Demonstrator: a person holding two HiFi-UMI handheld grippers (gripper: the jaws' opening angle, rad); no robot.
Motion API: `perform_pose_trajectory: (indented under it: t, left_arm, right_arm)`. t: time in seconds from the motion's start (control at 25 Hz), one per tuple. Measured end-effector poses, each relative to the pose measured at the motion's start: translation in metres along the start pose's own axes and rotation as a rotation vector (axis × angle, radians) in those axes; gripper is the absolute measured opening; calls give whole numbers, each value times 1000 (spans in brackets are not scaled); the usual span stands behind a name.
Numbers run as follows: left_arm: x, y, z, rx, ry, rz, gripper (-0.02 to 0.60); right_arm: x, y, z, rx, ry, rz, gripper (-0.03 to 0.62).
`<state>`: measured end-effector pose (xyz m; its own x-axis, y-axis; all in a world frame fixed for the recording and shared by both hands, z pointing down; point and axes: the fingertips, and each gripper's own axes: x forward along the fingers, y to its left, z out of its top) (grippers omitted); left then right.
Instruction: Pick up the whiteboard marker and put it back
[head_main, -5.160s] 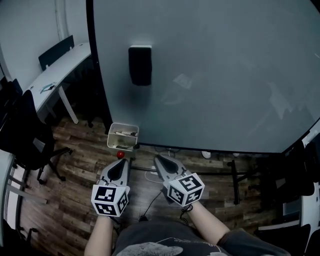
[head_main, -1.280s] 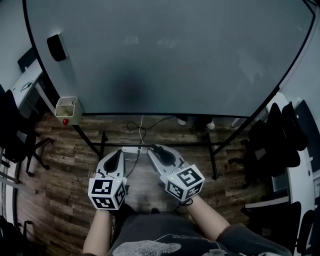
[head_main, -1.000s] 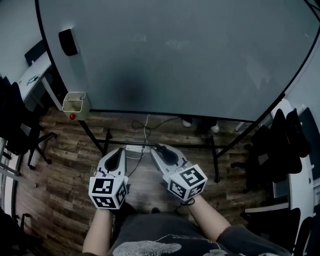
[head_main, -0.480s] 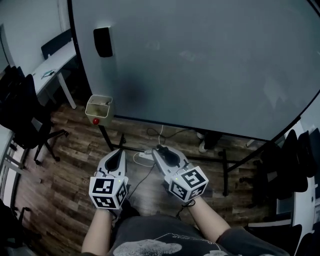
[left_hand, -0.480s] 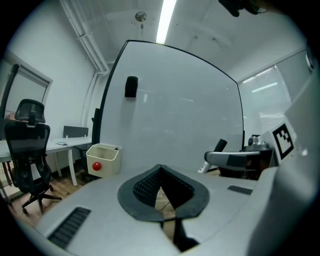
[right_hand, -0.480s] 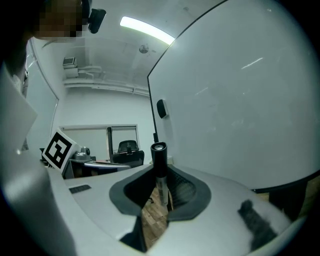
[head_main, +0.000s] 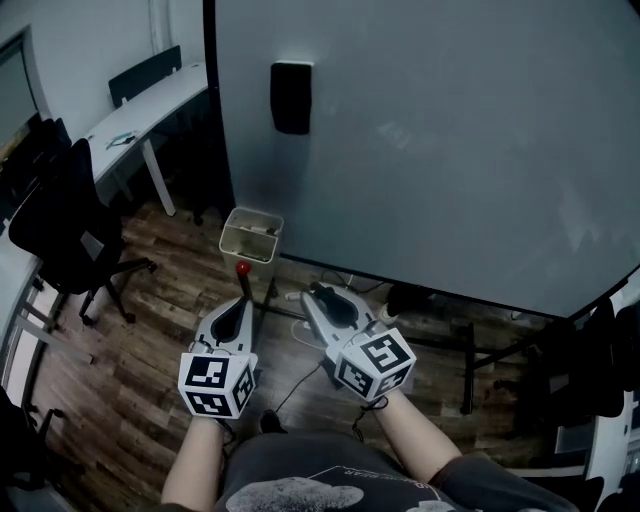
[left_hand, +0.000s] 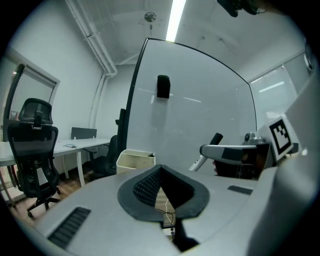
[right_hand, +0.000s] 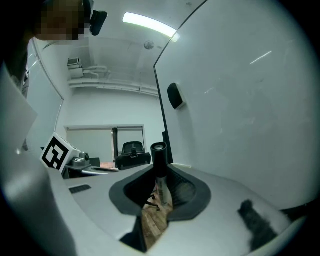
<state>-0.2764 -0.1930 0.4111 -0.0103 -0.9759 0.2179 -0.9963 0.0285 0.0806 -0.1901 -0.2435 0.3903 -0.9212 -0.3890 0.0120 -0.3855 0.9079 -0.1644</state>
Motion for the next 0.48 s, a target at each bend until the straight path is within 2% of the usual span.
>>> perform_pose_trajectory:
  t: [0.2, 0.48]
  left_arm:
    - [12, 29, 6, 1, -2, -25, 14]
    - [36, 63, 14, 8, 0, -71, 14]
  right_arm:
    - [44, 5, 7, -12, -20, -2, 80]
    - [91, -8, 14, -37, -27, -55, 80]
